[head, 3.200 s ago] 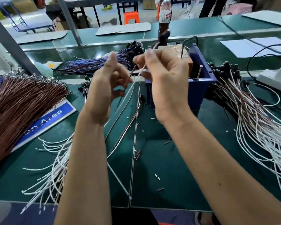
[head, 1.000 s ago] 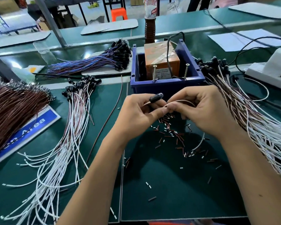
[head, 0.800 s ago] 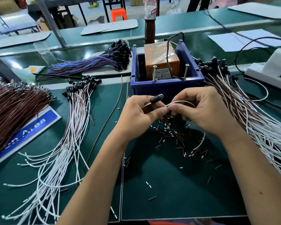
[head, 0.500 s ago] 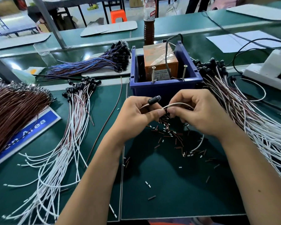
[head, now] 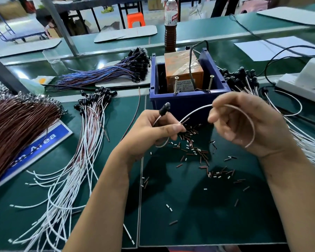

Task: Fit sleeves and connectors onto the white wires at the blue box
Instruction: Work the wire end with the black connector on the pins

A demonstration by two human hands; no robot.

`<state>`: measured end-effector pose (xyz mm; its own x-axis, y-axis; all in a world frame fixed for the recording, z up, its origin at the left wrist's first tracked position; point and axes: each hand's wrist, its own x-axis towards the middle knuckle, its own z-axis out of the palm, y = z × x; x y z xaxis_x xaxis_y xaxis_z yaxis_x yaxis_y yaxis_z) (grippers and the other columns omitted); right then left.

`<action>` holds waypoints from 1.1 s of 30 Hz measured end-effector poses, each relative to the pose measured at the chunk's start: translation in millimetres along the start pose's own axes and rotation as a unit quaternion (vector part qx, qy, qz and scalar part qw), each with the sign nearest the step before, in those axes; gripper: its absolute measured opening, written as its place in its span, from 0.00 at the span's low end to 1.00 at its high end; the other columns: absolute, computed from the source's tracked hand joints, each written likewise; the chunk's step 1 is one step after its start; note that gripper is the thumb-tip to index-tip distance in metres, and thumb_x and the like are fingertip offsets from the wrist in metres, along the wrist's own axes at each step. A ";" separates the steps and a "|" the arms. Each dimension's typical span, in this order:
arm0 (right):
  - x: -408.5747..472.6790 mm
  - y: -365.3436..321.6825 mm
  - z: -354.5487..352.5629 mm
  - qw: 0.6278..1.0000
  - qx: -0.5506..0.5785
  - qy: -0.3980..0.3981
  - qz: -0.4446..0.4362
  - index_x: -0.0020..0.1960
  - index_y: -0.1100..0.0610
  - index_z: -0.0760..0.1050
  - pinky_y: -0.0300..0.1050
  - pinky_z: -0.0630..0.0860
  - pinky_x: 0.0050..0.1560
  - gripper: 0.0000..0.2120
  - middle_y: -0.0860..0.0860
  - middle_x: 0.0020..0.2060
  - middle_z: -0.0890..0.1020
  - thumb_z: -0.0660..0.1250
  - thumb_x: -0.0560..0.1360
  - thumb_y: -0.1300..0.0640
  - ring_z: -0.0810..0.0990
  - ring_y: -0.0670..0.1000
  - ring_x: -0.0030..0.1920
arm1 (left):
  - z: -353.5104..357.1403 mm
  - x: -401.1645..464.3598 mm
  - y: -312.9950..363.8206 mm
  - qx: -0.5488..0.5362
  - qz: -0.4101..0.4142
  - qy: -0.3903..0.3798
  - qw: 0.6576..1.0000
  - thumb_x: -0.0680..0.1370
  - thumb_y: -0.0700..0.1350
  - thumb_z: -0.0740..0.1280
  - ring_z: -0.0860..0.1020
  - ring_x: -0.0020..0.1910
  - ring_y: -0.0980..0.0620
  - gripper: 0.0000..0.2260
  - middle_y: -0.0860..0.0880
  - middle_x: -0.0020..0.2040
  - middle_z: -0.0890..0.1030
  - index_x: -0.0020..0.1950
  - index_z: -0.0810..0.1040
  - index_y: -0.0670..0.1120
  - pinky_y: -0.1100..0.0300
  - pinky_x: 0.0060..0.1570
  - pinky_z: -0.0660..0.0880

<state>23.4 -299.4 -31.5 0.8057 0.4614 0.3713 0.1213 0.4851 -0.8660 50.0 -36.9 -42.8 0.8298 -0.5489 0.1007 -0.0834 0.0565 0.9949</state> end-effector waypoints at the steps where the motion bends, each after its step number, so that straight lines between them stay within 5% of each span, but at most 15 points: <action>1: -0.1 -0.9 1.1 0.999 0.042 -0.008 -0.005 0.59 0.59 0.84 0.41 0.66 0.27 0.18 0.57 0.48 0.87 0.63 0.82 0.49 0.79 0.50 0.33 | 1.1 -0.1 0.9 -0.021 -0.002 -0.014 1.000 0.75 0.46 0.72 0.64 0.24 0.58 0.06 0.48 0.32 0.78 0.43 0.86 0.45 0.68 0.26 0.61; 6: 0.1 0.2 6.9 0.985 0.156 -0.053 -0.047 0.61 0.66 0.82 0.40 0.74 0.34 0.14 0.60 0.49 0.87 0.68 0.77 0.63 0.80 0.52 0.36 | 9.7 1.1 2.1 -0.082 -0.002 -0.028 0.996 0.80 0.43 0.67 0.62 0.25 0.60 0.08 0.48 0.36 0.80 0.44 0.84 0.46 0.68 0.27 0.58; 11: 0.1 3.0 11.0 0.988 0.133 -0.063 -0.045 0.58 0.61 0.84 0.37 0.73 0.32 0.11 0.54 0.45 0.88 0.71 0.81 0.54 0.82 0.49 0.37 | 14.3 1.0 2.4 -0.082 0.004 -0.030 0.996 0.75 0.43 0.71 0.61 0.29 0.56 0.02 0.36 0.38 0.70 0.45 0.81 0.45 0.66 0.27 0.59; 16: 3.0 5.3 14.7 0.993 0.108 -0.039 -0.036 0.58 0.57 0.85 0.36 0.75 0.32 0.11 0.53 0.45 0.88 0.69 0.81 0.52 0.82 0.48 0.38 | 14.5 0.8 1.1 -0.066 -0.029 -0.063 0.995 0.77 0.45 0.71 0.59 0.30 0.56 0.08 0.34 0.40 0.68 0.54 0.83 0.45 0.64 0.28 0.56; 20: 6.0 5.5 14.6 0.993 0.109 0.016 -0.048 0.58 0.55 0.85 0.36 0.75 0.33 0.12 0.51 0.48 0.88 0.68 0.81 0.51 0.81 0.47 0.38 | 17.4 0.3 3.0 -0.073 -0.053 -0.103 0.991 0.77 0.46 0.69 0.60 0.29 0.57 0.09 0.45 0.44 0.78 0.54 0.83 0.45 0.66 0.28 0.58; 23: 7.8 7.2 14.7 0.997 0.024 0.062 -0.048 0.57 0.55 0.85 0.38 0.75 0.34 0.10 0.54 0.49 0.88 0.73 0.78 0.53 0.81 0.50 0.39 | 22.8 1.3 5.3 -0.139 -0.035 -0.088 0.986 0.76 0.47 0.69 0.56 0.29 0.56 0.07 0.45 0.37 0.68 0.44 0.79 0.43 0.68 0.26 0.57; 26: 10.9 14.8 21.2 0.992 -0.103 0.066 -0.017 0.54 0.56 0.83 0.41 0.76 0.36 0.09 0.59 0.47 0.88 0.74 0.74 0.63 0.83 0.52 0.40 | 26.6 2.7 8.3 -0.288 -0.002 -0.052 0.956 0.76 0.51 0.71 0.53 0.30 0.55 0.13 0.47 0.36 0.56 0.38 0.73 0.45 0.69 0.22 0.56; 33: 14.6 31.3 46.0 0.977 -0.214 -0.015 0.020 0.58 0.68 0.80 0.40 0.78 0.49 0.15 0.51 0.48 0.87 0.74 0.73 0.76 0.81 0.51 0.45 | 18.5 4.1 11.8 -0.533 0.079 -0.022 0.842 0.84 0.51 0.58 0.59 0.28 0.55 0.20 0.50 0.32 0.64 0.36 0.73 0.41 0.63 0.25 0.54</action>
<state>12.3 -243.3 -37.7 0.7983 0.4984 0.3381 0.3262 0.1141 -0.9384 42.2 -53.9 -30.6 0.8318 -0.4927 0.2558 0.3707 0.8359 0.4049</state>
